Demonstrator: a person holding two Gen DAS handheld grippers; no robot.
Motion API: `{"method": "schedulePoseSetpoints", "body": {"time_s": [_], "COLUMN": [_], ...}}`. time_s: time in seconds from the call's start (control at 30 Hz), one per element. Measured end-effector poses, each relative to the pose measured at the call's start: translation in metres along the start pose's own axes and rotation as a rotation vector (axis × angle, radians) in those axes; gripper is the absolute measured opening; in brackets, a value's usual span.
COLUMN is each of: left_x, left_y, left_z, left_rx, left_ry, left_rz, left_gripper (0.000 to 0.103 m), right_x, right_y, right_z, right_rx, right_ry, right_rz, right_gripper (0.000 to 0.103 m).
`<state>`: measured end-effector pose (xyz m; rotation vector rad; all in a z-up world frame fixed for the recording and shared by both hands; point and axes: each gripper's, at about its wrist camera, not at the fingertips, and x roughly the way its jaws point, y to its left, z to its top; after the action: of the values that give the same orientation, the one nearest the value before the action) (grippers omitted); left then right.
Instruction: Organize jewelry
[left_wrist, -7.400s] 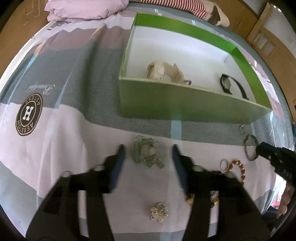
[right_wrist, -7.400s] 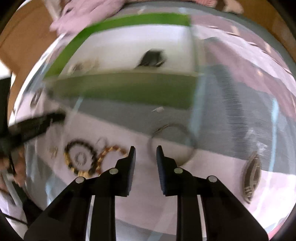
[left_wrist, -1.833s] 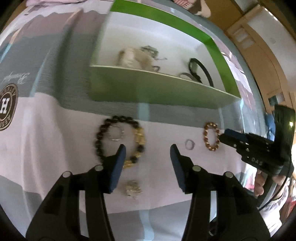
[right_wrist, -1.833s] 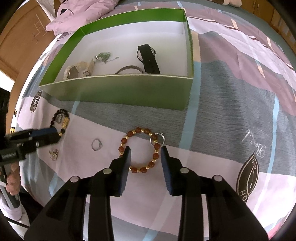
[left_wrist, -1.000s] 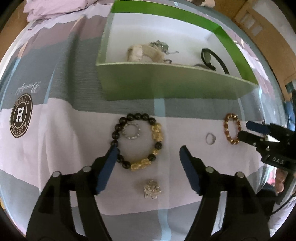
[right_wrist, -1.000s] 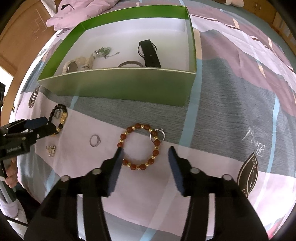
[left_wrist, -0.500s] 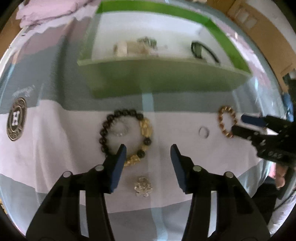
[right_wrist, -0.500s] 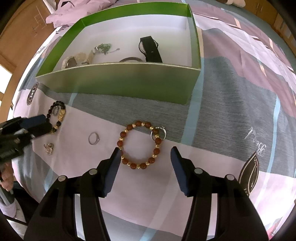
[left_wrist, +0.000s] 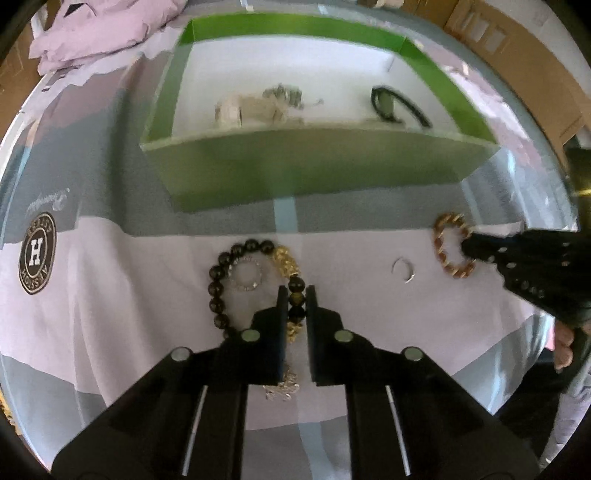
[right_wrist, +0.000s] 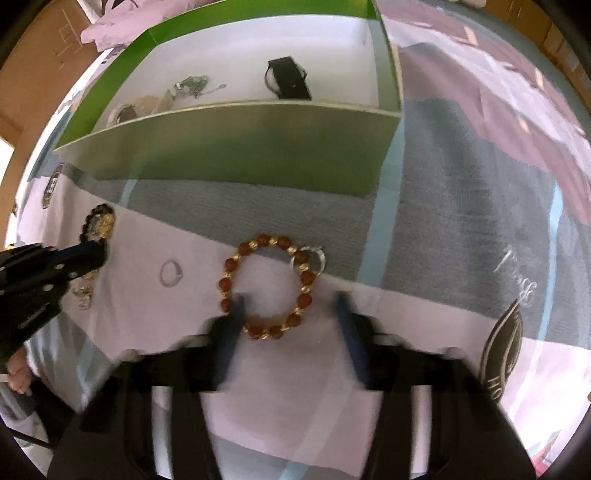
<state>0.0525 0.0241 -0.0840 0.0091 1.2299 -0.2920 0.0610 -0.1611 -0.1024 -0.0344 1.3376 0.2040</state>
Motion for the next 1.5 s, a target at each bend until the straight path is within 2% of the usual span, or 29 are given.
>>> {"method": "schedulePoseSetpoints", "body": {"time_s": [0.07, 0.2, 0.37, 0.57, 0.67, 0.77, 0.87, 0.93, 1.1, 1.13, 1.17, 1.27, 1.4, 1.5], "left_x": [-0.012, -0.026, -0.057, -0.102, -0.113, -0.112, -0.101, -0.091, -0.074, -0.074, -0.074, -0.080, -0.086, -0.076], "left_y": [0.003, 0.008, 0.009, 0.002, 0.003, 0.000, 0.004, 0.007, 0.024, 0.026, 0.028, 0.030, 0.024, 0.019], "left_z": [0.001, 0.005, 0.008, 0.022, 0.037, 0.057, 0.074, 0.084, 0.091, 0.090, 0.090, 0.086, 0.071, 0.047], "left_rx": [-0.012, -0.034, -0.048, -0.061, -0.080, -0.076, -0.092, -0.096, -0.127, -0.128, -0.130, -0.143, -0.118, -0.097], "left_ry": [-0.027, -0.072, -0.148, -0.289, -0.330, -0.350, -0.332, -0.327, -0.323, -0.323, -0.322, -0.329, -0.299, -0.233], "left_rz": [-0.021, -0.041, -0.087, -0.209, -0.217, -0.184, -0.174, -0.132, -0.094, -0.090, -0.086, -0.093, -0.107, -0.134], "left_gripper": [0.009, 0.009, 0.008, 0.008, 0.008, 0.009, 0.009, 0.009, 0.009, 0.015, 0.021, 0.022, 0.022, 0.027], "right_x": [-0.002, -0.012, -0.045, -0.098, -0.115, -0.117, -0.112, -0.106, -0.086, -0.080, -0.073, -0.070, -0.087, -0.095], "right_y": [0.001, 0.006, 0.007, 0.008, 0.002, 0.003, 0.007, 0.014, 0.018, 0.019, 0.018, 0.014, 0.011, 0.008], "right_z": [0.001, 0.002, 0.006, 0.011, 0.023, 0.038, 0.051, 0.062, 0.082, 0.083, 0.083, 0.080, 0.072, 0.059], "right_rx": [-0.012, -0.035, -0.042, -0.029, -0.002, 0.024, 0.023, 0.020, 0.019, 0.016, 0.019, 0.038, 0.044, 0.040], "right_ry": [-0.008, -0.040, -0.136, -0.318, -0.408, -0.468, -0.488, -0.502, -0.487, -0.470, -0.449, -0.435, -0.456, -0.435], "right_rz": [-0.003, 0.020, 0.078, 0.169, 0.196, 0.203, 0.216, 0.205, 0.222, 0.212, 0.200, 0.198, 0.228, 0.231], "right_gripper": [0.008, 0.007, 0.007, 0.007, 0.007, 0.007, 0.007, 0.007, 0.007, 0.007, 0.010, 0.037, 0.039, 0.039]}}
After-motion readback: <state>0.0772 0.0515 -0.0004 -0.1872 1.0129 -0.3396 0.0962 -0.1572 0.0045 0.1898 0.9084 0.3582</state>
